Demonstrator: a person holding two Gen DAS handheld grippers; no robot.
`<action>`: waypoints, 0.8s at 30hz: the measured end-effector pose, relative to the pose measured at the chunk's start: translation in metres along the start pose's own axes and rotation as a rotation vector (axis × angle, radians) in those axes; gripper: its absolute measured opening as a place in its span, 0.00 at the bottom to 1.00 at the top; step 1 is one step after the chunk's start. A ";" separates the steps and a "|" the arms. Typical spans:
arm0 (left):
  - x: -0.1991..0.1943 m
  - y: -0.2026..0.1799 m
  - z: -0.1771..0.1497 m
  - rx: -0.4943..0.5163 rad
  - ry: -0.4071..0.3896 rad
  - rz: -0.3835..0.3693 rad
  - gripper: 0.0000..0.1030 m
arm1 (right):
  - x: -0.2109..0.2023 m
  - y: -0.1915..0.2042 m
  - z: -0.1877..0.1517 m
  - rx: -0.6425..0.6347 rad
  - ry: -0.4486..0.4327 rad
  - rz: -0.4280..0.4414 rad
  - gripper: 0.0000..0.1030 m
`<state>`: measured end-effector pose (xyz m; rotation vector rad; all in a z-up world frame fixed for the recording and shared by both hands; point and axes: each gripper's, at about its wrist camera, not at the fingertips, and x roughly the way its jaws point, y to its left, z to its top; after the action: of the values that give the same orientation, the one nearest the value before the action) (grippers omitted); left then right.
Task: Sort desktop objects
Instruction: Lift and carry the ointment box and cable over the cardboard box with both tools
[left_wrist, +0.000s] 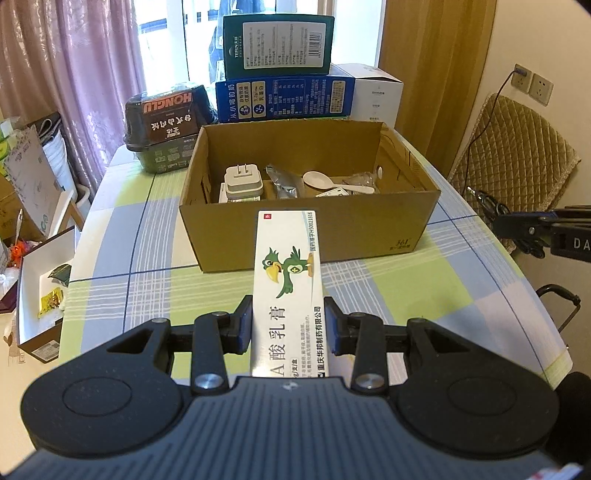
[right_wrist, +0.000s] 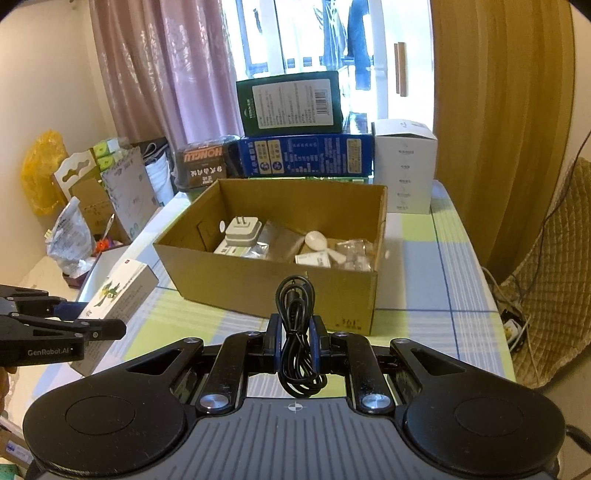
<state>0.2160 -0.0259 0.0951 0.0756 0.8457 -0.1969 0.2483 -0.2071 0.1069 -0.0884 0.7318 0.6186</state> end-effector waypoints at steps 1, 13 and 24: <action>0.002 0.001 0.003 0.005 0.004 0.000 0.32 | 0.003 -0.001 0.003 -0.001 0.004 -0.001 0.11; 0.020 0.011 0.041 0.032 0.042 -0.030 0.32 | 0.024 -0.016 0.039 -0.030 0.037 0.001 0.11; 0.031 0.021 0.080 0.085 0.057 -0.019 0.32 | 0.047 -0.025 0.066 -0.037 0.079 0.021 0.11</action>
<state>0.2995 -0.0218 0.1247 0.1538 0.8952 -0.2497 0.3289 -0.1858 0.1223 -0.1403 0.7990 0.6515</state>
